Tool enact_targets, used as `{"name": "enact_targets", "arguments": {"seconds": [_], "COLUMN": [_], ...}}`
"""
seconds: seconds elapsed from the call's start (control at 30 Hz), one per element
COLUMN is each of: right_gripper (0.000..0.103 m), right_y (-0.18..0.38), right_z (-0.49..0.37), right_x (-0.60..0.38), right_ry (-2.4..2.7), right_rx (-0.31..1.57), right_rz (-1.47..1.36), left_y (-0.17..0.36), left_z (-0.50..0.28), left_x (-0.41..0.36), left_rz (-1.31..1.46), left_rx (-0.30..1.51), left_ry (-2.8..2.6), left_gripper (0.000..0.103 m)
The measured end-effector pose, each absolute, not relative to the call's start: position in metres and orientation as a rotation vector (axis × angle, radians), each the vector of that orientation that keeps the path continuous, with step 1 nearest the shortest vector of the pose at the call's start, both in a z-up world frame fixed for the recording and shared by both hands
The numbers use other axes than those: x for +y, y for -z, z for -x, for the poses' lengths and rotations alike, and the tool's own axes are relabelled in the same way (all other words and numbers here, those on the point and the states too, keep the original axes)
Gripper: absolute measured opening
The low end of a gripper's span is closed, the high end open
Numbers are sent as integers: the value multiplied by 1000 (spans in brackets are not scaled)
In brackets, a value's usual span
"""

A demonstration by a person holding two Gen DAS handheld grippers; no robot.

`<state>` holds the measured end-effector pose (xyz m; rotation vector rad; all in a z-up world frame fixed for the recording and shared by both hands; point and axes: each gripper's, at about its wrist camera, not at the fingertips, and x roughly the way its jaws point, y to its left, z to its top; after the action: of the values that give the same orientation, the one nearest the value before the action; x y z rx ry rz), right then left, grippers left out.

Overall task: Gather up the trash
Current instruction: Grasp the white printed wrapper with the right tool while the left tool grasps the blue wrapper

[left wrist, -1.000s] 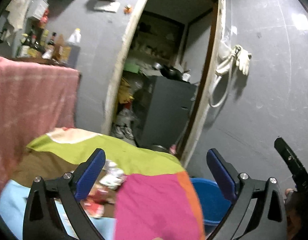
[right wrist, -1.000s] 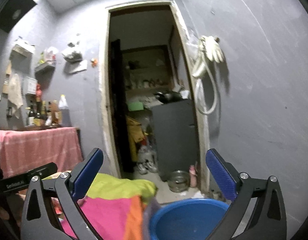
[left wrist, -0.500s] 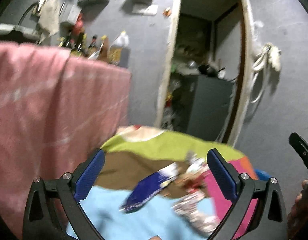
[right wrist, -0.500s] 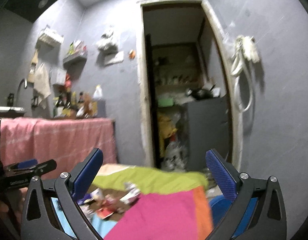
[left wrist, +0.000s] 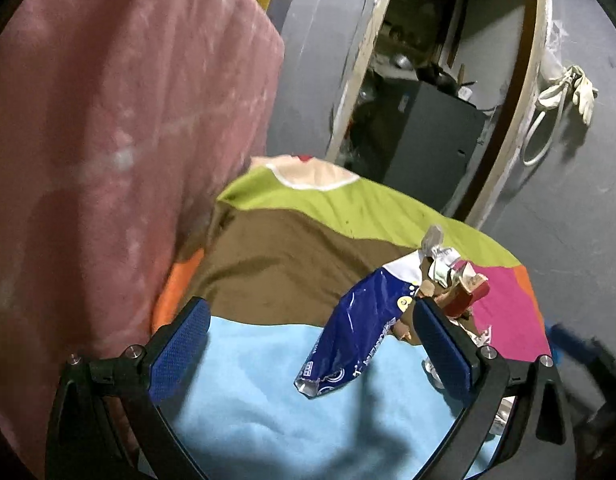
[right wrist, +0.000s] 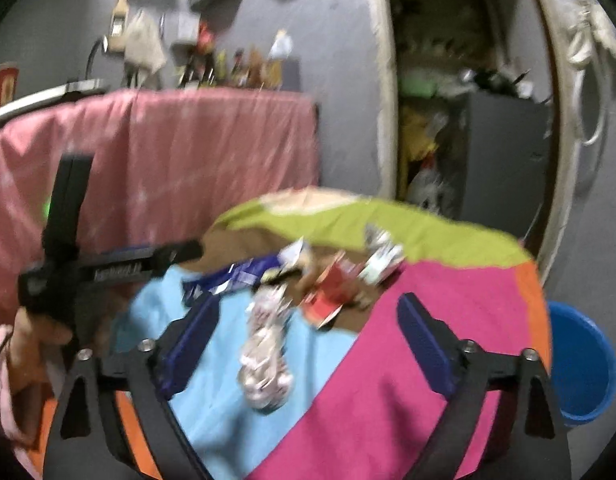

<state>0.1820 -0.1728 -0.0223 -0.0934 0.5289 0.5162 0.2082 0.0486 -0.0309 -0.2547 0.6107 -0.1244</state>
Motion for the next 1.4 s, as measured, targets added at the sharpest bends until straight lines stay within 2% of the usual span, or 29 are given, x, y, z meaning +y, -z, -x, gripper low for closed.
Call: {"name": "enact_targets", "arguments": {"seconds": [0.03,0.13,0.2,0.27,0.33,0.37,0.43,0.5,0.77,0.97,1.33,1.4], "right_gripper": [78,65,52,47,39,31,25,21,17,17,17,17], "right_y": [27,40,48,54,59,60,60,60,50,41,5,-6], "right_z": [-186,-197,-204,-208,-212,-212,-213,-213,-204,-196,-159,-151], "right_x": [-169,-158,-151,-147,-146,-147,-150,-151,-162,-173,-213,-224], "right_ry": [-529,-566,-577,-580,-582,-577,-579,-578,-557,-582,-534,-492], "right_rx": [560,656,709,738,756,760,761,759,688,625,373,304], "right_rz": [99,118,136,145,138,131,112,102,64,18,-33,-28], "left_y": [32,34,37,39,42,43,45,45,48,42,-5,-16], "left_z": [-212,-225,-232,-237,-242,-245,-250,-251,-239,-215,-153,-149], "left_x": [49,46,42,37,35,34,32,30,25,30,-3,-16], "left_rz": [260,269,267,258,254,255,253,245,220,308,305,288], "left_rx": [628,680,709,735,755,760,778,793,824,816,566,513], "left_ry": [141,185,219,246,264,270,281,291,263,208,169,177], "left_gripper": [96,82,73,68,63,62,55,42,25,20,18,15]}}
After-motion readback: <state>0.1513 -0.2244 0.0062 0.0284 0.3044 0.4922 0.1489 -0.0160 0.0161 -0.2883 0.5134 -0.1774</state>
